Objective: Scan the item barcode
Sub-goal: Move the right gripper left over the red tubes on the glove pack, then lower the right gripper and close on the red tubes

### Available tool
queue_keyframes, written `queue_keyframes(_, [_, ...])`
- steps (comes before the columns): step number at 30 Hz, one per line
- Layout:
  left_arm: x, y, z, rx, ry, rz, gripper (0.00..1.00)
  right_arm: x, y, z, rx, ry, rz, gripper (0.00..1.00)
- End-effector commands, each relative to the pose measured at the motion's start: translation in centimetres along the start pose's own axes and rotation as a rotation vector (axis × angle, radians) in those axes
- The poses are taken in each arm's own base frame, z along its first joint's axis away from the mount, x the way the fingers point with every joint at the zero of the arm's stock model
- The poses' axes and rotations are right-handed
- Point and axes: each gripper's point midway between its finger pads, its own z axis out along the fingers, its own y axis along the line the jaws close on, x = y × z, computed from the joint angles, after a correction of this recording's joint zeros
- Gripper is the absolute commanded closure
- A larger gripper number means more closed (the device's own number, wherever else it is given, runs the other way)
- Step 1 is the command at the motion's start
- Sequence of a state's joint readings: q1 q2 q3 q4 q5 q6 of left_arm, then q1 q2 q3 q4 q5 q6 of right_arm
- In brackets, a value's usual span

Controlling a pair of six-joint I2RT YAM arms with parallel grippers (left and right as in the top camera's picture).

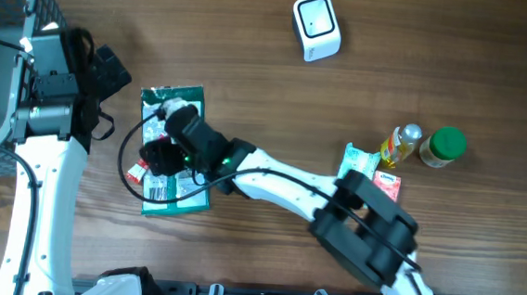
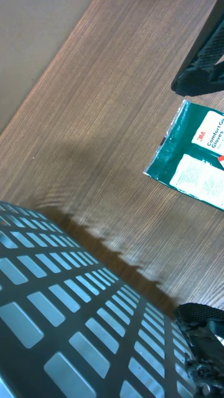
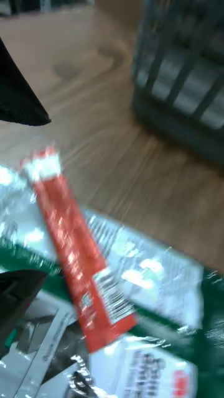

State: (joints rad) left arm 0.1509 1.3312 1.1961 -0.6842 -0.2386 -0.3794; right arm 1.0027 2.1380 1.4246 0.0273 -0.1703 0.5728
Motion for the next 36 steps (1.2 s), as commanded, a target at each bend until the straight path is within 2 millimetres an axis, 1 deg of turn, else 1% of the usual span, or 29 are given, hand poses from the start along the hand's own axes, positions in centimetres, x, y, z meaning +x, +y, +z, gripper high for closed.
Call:
queue_keyframes(1, [-0.3, 0.1, -0.1, -0.005, -0.009, 0.004, 0.00, 1.5, -2.7, 1.7, 0.085, 0.020, -0.024, 0.31])
queue_keyframes(3, [-0.3, 0.1, -0.1, -0.004, -0.009, 0.004, 0.00, 2.3, -3.5, 1.7, 0.117, 0.049, -0.018, 0.33])
queue_keyframes(5, [-0.3, 0.1, -0.1, -0.005, -0.009, 0.004, 0.00, 3.0, -4.8, 1.5, 0.179, 0.072, -0.005, 0.35])
queue_keyframes(8, [-0.3, 0.1, -0.1, -0.005, -0.009, 0.004, 0.00, 3.8, -5.6, 1.2, 0.216, 0.103, 0.007, 0.37])
queue_keyframes(11, [-0.3, 0.1, -0.1, -0.005, -0.009, 0.004, 0.00, 4.4, -6.3, 0.9, 0.243, 0.133, 0.014, 0.41])
queue_keyframes(16, [-0.3, 0.1, -0.1, -0.005, -0.009, 0.004, 0.00, 4.1, -8.0, -0.6, 0.311, 0.149, 0.061, 0.42])
queue_keyframes(19, [-0.3, 0.1, -0.1, -0.004, -0.009, 0.004, 0.00, 3.4, -9.3, -2.2, 0.381, 0.140, 0.102, 0.42])
queue_keyframes(23, [-0.3, 0.1, -0.1, -0.005, -0.009, 0.004, 0.00, 2.3, -10.2, -4.5, 0.415, 0.145, 0.131, 0.43])
queue_keyframes(25, [-0.3, 0.1, -0.1, -0.004, -0.009, 0.004, 0.00, 1.9, -10.1, -5.2, 0.419, 0.139, 0.155, 0.43])
queue_keyframes(29, [-0.3, 0.1, -0.1, -0.004, -0.009, 0.004, 0.00, -0.5, -8.0, -7.2, 0.364, 0.079, 0.187, 0.43])
queue_keyframes(30, [-0.3, 0.1, -0.1, -0.004, -0.009, 0.004, 0.00, -1.4, -7.3, -7.9, 0.350, 0.051, 0.209, 0.44])
queue_keyframes(32, [-0.3, 0.1, -0.1, -0.004, -0.009, 0.004, 0.00, -2.3, -6.5, -8.8, 0.333, 0.017, 0.249, 0.47])
queue_keyframes(34, [-0.3, 0.1, -0.1, -0.004, -0.009, 0.004, 0.00, -2.6, -6.2, -9.2, 0.327, 0.002, 0.294, 0.49])
queue_keyframes(36, [-0.3, 0.1, -0.1, -0.004, -0.009, 0.004, 0.00, -2.2, -5.9, -8.9, 0.314, 0.008, 0.362, 0.49])
